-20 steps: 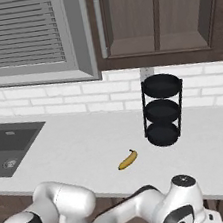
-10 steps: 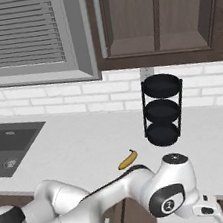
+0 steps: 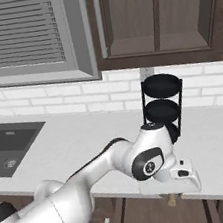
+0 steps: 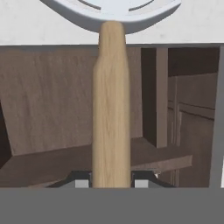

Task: Pick the pizza cutter from the drawer and place it on the counter.

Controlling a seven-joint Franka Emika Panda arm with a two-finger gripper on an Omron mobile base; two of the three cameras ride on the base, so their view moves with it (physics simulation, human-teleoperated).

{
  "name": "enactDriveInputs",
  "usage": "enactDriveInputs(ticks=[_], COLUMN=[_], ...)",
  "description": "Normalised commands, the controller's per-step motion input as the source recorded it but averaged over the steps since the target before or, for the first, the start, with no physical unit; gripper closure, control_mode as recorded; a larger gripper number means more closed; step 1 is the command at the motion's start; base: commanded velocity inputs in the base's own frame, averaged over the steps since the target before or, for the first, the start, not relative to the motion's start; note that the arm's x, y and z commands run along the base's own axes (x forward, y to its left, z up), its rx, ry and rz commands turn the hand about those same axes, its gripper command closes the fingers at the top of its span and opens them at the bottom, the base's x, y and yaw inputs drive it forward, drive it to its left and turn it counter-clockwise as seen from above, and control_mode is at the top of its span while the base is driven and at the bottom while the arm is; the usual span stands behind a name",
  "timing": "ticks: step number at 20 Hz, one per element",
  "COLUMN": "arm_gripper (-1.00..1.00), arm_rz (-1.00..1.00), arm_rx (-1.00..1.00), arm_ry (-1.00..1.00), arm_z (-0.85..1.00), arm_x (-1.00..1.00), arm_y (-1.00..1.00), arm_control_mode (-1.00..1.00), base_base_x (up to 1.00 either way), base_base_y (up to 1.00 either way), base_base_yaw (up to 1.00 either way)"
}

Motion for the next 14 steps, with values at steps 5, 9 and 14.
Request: enactDriveInputs(ticks=[5, 9, 14], arm_gripper=[1.0, 1.0, 1.0], arm_rz=[0.0, 0.03, 0.04], arm_rx=[0.07, 0.15, 0.09], arm_ry=[-0.01, -0.07, -0.14], arm_z=[-0.01, -0.32, -0.29], arm_x=[1.0, 0.95, 0.69], arm_y=[0.21, 0.0, 0.0], arm_control_mode=[-1.0, -1.0, -1.0], base_base_x=[0.0, 0.0, 0.0], base_base_y=[0.0, 0.0, 0.0], base_base_yaw=[0.0, 0.0, 0.0])
